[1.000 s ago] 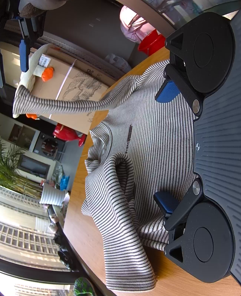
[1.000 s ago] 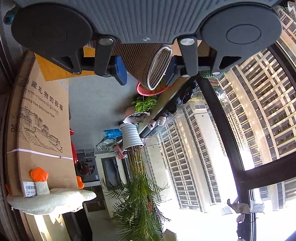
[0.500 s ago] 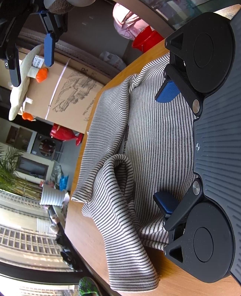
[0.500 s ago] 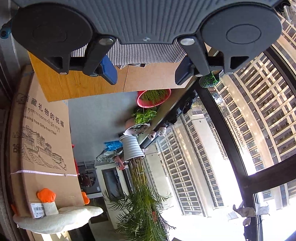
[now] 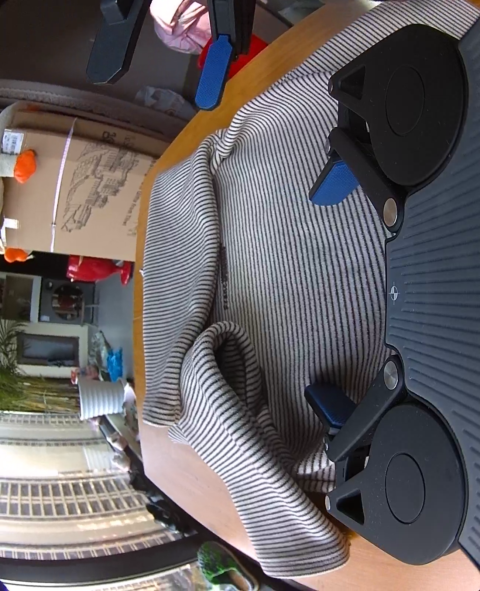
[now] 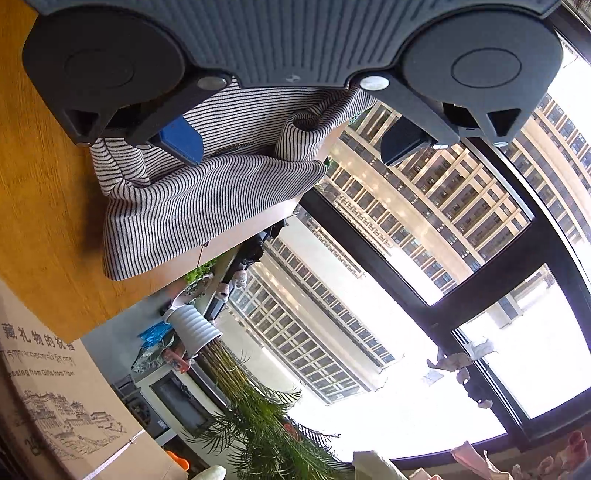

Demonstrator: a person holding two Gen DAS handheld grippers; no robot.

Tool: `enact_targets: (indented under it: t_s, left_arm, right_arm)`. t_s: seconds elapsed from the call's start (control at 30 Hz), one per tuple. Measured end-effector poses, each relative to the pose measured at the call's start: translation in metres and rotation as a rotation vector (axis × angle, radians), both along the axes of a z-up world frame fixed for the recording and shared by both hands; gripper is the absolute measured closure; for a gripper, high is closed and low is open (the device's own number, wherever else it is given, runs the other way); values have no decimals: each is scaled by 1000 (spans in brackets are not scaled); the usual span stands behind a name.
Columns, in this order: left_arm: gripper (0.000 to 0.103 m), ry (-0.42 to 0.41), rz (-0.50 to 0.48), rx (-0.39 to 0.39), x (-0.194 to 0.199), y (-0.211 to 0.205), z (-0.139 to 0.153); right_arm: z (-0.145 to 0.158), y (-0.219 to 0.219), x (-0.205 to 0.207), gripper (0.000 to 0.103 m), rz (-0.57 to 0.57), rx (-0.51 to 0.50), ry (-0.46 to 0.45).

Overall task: Fold clothes
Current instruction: 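Grasp the other sleeve cuff with the left tool, then lift the gripped sleeve up off the shirt with the left tool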

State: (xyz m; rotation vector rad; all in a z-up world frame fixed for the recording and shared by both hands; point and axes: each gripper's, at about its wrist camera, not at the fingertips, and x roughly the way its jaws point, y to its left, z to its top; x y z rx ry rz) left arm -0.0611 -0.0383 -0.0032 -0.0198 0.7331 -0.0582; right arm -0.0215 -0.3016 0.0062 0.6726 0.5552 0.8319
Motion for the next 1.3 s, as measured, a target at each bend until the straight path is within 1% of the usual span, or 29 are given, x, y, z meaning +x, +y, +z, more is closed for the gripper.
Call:
enact_targets:
  t_s: [0.07,0.1,0.17,0.2,0.27,0.33,0.4,0.43,0.47,0.53,0.57,0.6,0.7,0.8,0.83,0.9,0.93,0.97,1.0,1.03,1.07,1.1,1.17,1.3]
  left_arm:
    - [0,1,13,32,1,-5,-1]
    - [0,0,20,35,1,-6,-1]
    - [0,-8,65,28,0,-2,1]
    - [0,-10,101,17,-1,4,4]
    - [3,-13,182,-8,-6,19,13]
    - [4,-46,241,-57,-16,40,29]
    - [8,-47,332,-117,-26,71,49]
    - [21,-22,375,-163,-28,87,55]
    - [32,31,425,-250,-29,106,58]
    - [36,123,494,-433,-32,137,56]
    - [36,151,514,-502,-33,146,53]
    - [36,166,530,-546,-34,152,50]
    - [36,188,591,-604,-32,160,39]
    - [36,194,657,-634,-22,168,24]
    - [40,178,670,-649,-20,170,20]
    - [41,154,688,-664,-16,174,18]
    - [42,140,697,-662,-13,174,18]
    - [52,136,705,-646,-10,174,17]
    - [60,136,712,-625,-7,173,17]
    - [73,134,717,-599,-4,171,16]
    - [78,125,715,-565,-4,169,17]
    - [80,112,710,-529,-4,167,19]
    - [84,60,684,-399,-4,156,30]
    - [89,-70,596,-118,-4,124,68]
  right_arm:
    - [-11,-7,3,0,35,78,25]
    - [-11,-11,2,0,46,100,26]
    - [-6,-18,-3,0,66,160,-2]
    - [-5,-21,-3,0,85,195,-2]
    - [-10,-24,-3,0,120,241,34]
    - [-14,-21,-3,0,129,227,70]
    - [-13,-18,-5,0,120,190,68]
    - [-11,-16,-6,0,113,176,53]
    - [-9,-15,-8,0,111,169,39]
    - [-5,-16,-13,0,119,181,13]
    - [-3,-17,-14,0,127,191,2]
    - [-3,-17,-16,0,133,198,-6]
    - [-2,-18,-18,0,131,200,-11]
    - [-3,-19,-16,0,121,203,7]
    - [-4,-19,-15,0,117,203,13]
    - [-6,-20,-13,0,107,203,25]
    - [-7,-20,-13,0,102,203,31]
    - [-8,-21,-13,0,98,204,36]
    - [-9,-21,-12,0,94,206,41]
    - [-9,-20,-12,0,91,207,46]
    - [-10,-20,-11,0,89,208,50]
    - [-10,-20,-11,0,86,207,53]
    - [-11,-20,-10,0,83,204,58]
    - [-12,-19,-10,0,80,202,60]
